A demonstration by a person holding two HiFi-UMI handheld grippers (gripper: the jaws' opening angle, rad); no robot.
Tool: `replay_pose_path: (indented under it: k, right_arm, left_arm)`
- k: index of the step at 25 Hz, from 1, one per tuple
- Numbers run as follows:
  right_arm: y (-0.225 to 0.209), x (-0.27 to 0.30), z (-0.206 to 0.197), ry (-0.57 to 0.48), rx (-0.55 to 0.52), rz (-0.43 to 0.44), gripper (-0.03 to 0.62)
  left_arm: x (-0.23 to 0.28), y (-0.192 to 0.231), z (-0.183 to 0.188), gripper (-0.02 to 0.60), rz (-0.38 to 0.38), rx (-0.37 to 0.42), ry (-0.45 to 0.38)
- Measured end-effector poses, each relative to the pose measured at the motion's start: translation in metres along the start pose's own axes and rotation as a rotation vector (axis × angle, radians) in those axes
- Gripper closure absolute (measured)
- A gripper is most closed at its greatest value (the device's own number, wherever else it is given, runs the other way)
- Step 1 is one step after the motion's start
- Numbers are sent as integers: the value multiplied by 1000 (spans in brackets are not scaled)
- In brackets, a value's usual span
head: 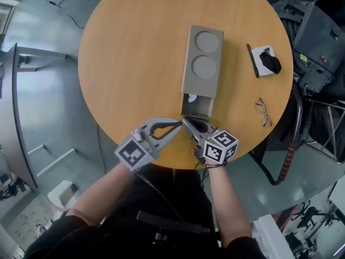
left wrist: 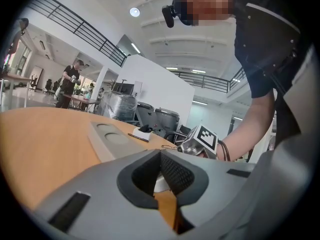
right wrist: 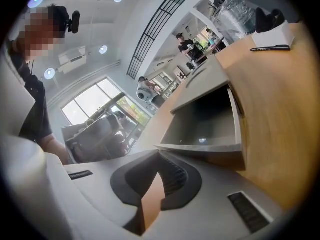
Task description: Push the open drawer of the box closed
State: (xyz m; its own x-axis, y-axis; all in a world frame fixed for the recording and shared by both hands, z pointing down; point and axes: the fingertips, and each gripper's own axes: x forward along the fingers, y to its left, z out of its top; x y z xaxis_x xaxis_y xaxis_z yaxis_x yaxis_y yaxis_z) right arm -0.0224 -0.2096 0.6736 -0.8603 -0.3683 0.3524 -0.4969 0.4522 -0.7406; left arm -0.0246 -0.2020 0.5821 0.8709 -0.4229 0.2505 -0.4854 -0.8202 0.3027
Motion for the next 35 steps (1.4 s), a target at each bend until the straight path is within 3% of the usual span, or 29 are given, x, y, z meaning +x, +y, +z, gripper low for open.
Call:
replay_pose_path:
  k: [22, 35]
  right_arm:
    - [-22, 25, 40, -30, -17, -38, 588]
    - [-32, 35, 59, -46, -47, -68, 588]
  left_arm:
    - [22, 49, -2, 554, -39, 19, 38]
    - [22, 50, -3, 554, -53, 10, 41]
